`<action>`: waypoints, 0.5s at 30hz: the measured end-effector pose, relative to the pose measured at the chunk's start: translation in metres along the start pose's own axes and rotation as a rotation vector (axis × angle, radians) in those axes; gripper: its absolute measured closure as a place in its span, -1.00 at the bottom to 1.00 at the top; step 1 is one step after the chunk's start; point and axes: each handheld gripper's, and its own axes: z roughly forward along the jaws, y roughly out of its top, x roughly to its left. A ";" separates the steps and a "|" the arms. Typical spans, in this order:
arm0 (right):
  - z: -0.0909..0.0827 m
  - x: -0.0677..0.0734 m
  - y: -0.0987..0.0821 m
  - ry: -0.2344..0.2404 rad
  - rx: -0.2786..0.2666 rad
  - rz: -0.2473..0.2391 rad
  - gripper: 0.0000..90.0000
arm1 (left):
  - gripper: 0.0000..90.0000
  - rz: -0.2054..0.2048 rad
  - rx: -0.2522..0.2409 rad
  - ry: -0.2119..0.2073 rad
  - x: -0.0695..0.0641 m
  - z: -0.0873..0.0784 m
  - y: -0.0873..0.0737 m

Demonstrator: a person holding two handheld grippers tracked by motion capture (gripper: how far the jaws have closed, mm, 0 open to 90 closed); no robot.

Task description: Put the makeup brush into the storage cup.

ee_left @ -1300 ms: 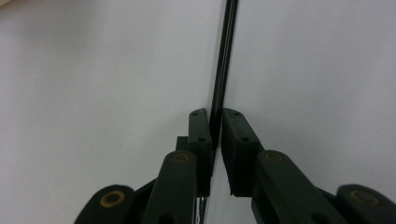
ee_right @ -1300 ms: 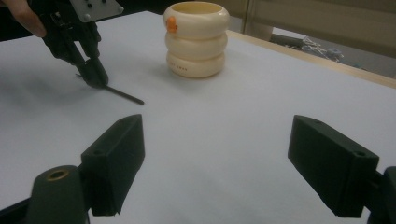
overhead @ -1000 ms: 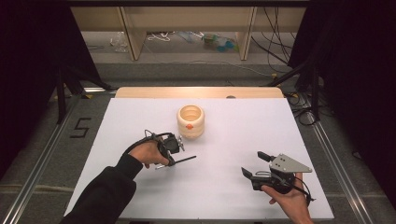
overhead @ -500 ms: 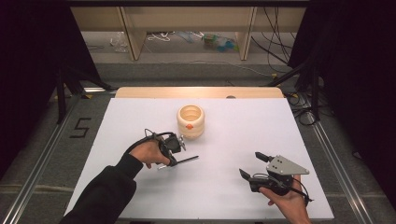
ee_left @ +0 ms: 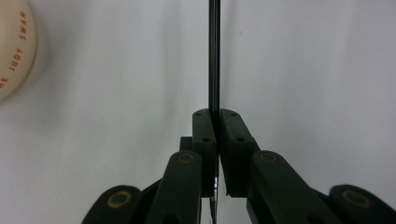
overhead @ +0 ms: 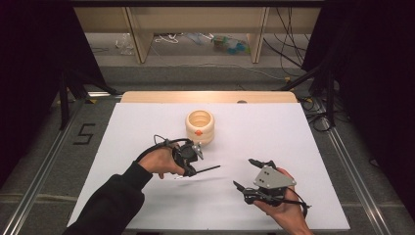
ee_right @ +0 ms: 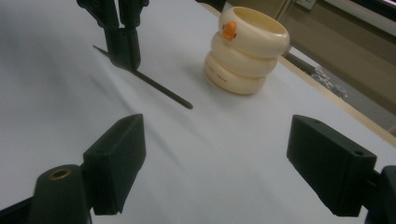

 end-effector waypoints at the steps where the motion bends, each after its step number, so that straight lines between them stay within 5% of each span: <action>1: 0.003 0.002 0.003 0.003 0.002 -0.022 -0.54 | 0.90 -0.003 -0.006 -0.006 0.000 0.000 0.001; 8: 0.025 0.018 0.018 0.033 0.026 -0.167 -0.52 | 0.90 -0.007 0.002 -0.019 -0.001 -0.001 0.000; 15: 0.039 0.031 0.026 0.064 0.045 -0.279 -0.44 | 0.90 0.035 0.011 -0.031 -0.011 -0.008 0.004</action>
